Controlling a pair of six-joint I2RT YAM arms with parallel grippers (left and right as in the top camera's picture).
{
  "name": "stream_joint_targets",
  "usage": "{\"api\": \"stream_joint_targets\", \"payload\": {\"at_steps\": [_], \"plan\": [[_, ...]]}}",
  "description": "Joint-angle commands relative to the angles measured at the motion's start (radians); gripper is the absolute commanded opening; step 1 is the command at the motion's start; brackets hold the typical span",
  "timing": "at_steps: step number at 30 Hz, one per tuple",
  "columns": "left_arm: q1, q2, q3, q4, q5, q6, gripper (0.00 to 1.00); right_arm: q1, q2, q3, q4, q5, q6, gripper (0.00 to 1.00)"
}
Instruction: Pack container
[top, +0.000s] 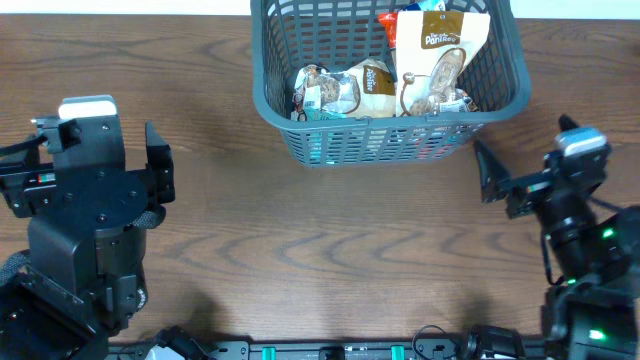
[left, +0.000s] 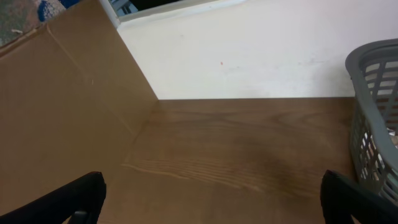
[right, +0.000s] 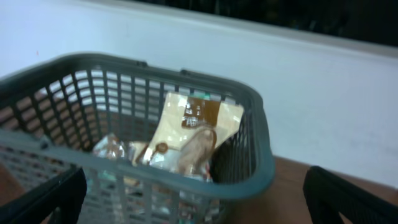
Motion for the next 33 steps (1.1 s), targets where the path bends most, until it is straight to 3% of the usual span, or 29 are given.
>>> {"api": "stream_joint_targets", "payload": {"at_steps": [1,10,21,33], "plan": [[0.005,0.001,-0.001,-0.003,-0.007,0.009,0.99,0.022,-0.052,-0.154,0.109,-0.007,-0.002,0.99],[0.005,0.001,-0.001,-0.003,-0.007,0.009,0.99,0.109,-0.222,-0.511,0.461,0.041,-0.003,0.99],[0.005,0.001,-0.001,-0.003,-0.007,0.009,0.99,0.208,-0.357,-0.664,0.472,0.267,-0.006,0.99],[0.005,0.001,-0.001,-0.003,-0.007,0.01,0.99,0.206,-0.449,-0.773,0.471,0.286,-0.023,0.99]]}}
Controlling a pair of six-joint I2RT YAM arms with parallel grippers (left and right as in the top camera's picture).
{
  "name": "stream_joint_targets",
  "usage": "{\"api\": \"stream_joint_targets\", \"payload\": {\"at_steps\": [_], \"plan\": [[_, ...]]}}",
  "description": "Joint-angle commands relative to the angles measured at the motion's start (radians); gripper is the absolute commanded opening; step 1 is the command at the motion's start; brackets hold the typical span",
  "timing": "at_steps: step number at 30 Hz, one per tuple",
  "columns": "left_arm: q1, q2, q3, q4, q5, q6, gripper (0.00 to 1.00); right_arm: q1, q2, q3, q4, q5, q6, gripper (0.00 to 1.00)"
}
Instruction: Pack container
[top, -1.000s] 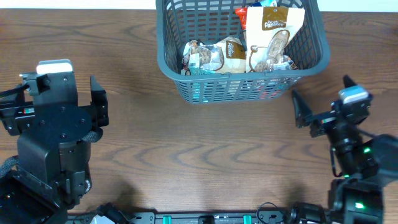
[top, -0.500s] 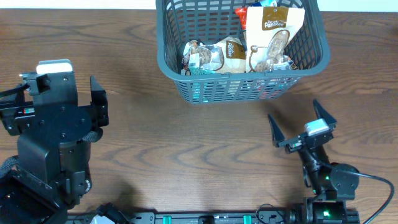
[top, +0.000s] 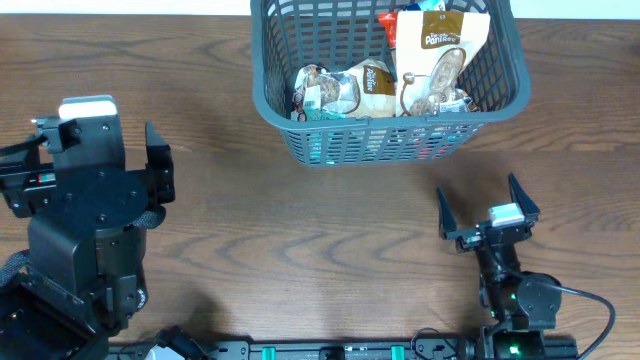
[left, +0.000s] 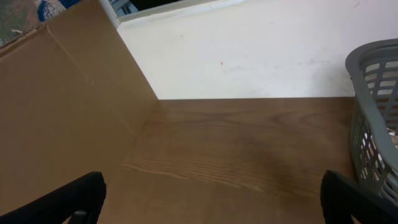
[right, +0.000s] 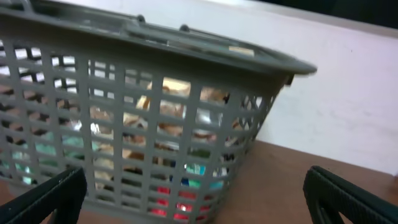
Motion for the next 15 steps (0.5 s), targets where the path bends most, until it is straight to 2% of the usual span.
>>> {"api": "stream_joint_targets", "payload": {"at_steps": [1,6,15], "plan": [[0.005,0.001,-0.001,-0.003,-0.007,0.01,0.99,0.008,-0.039,-0.04,0.0,0.025,-0.01,0.98],[0.005,0.001,-0.001,-0.003,-0.007,0.009,0.98,0.008,-0.074,-0.072,-0.002,0.037,-0.011,0.99],[0.005,0.001,-0.001,-0.003,-0.007,0.01,0.99,0.008,-0.085,-0.072,-0.121,0.1,-0.01,0.99]]}}
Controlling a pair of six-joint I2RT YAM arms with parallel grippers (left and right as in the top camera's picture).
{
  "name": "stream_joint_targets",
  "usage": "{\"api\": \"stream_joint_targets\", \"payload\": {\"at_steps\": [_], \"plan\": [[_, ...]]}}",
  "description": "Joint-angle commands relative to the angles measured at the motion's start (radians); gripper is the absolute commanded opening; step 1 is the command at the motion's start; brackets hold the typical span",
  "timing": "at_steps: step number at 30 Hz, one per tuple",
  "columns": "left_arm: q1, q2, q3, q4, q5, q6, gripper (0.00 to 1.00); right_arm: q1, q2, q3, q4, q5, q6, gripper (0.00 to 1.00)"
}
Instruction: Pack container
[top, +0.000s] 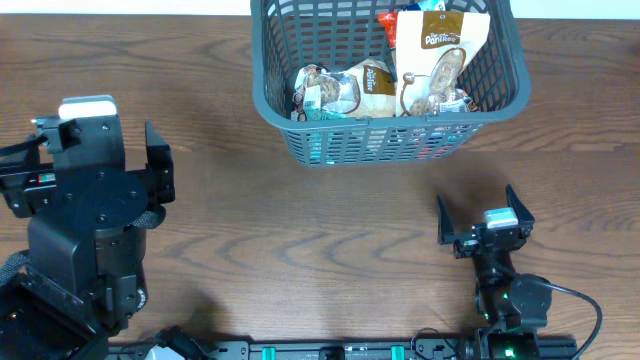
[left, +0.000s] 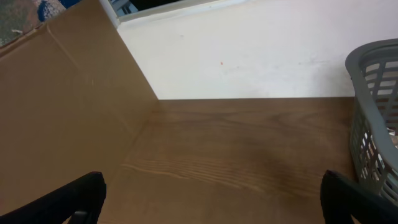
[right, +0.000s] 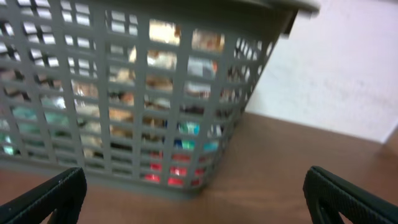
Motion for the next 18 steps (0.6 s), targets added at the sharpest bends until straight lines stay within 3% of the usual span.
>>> {"api": "stream_joint_targets", "payload": {"at_steps": [1,7,18], "plan": [[0.005,0.001,-0.001,-0.003,-0.007,0.01,0.99,0.008,-0.015,-0.005,-0.053,0.039,-0.008,0.99],[0.005,0.001,-0.001,-0.003,-0.007,0.009,0.99,0.008,-0.037,-0.005,-0.178,0.037,-0.007,0.99],[0.005,0.001,-0.001,-0.003,-0.007,0.01,0.99,0.008,-0.039,-0.005,-0.178,0.045,-0.008,0.99]]}}
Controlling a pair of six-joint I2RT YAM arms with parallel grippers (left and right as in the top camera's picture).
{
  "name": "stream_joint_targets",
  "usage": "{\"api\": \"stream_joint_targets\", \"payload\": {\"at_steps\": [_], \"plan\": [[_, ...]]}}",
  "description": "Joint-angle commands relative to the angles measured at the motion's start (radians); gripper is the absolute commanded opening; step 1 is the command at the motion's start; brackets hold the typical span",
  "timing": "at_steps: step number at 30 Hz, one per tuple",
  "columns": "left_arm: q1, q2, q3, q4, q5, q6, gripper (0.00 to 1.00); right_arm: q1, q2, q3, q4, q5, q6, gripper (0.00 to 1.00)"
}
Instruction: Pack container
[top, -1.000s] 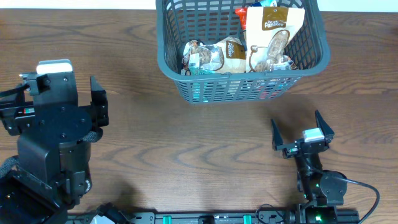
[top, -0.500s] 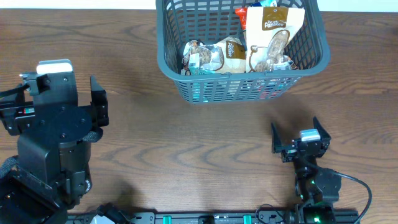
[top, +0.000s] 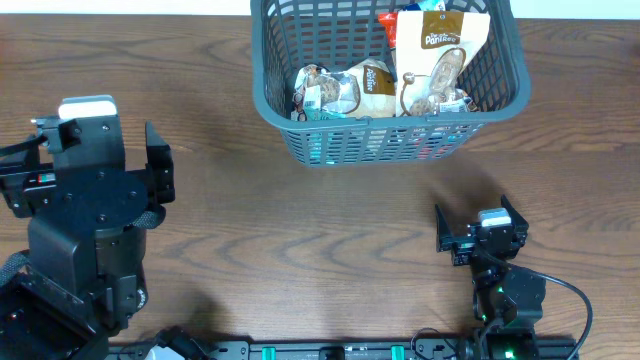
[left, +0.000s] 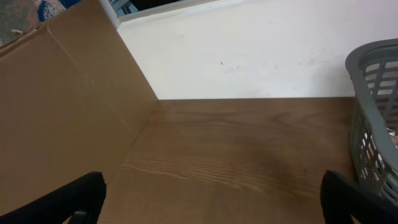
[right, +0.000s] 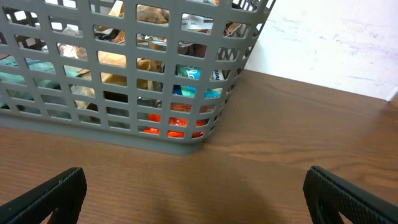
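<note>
The grey plastic basket (top: 385, 130) stands at the far middle of the table, with a tan snack bag (top: 440, 55) upright in it and a flatter snack packet (top: 345, 90) beside that. Through its mesh wall (right: 124, 74) more red and teal wrappers show. My right gripper (top: 478, 228) is low in front of the basket's right corner, open and empty (right: 199, 205). At the table's left my left gripper (top: 161, 172) is open and empty too (left: 214, 205), with the basket's rim (left: 373, 124) at its right.
A brown cardboard wall (left: 56, 112) rises along the left side of the table, meeting a white wall (left: 249, 50) at the back. Bare wooden tabletop (top: 300, 240) lies between the two arms and in front of the basket.
The right gripper has shifted slightly and its view has dropped from the basket's upper mesh to its lower wall and the tabletop. It is still open. The left arm is unchanged.
At first the right gripper was raised beside the basket's right front corner, open, looking down into it. Then it stood lower, out in front of the basket near the table's front edge, and has settled there. The left gripper stayed open at the left throughout.
</note>
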Motion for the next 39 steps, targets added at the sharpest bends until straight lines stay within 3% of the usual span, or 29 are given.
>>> {"api": "stream_joint_targets", "payload": {"at_steps": [1,39], "plan": [[0.005,0.001,-0.001,-0.003,-0.007,0.009,0.98,0.008,-0.01,-0.003,-0.006,0.01,-0.007,0.99],[0.005,0.001,-0.001,-0.003,-0.007,0.01,0.99,0.009,-0.112,-0.003,-0.004,0.01,-0.008,0.99]]}}
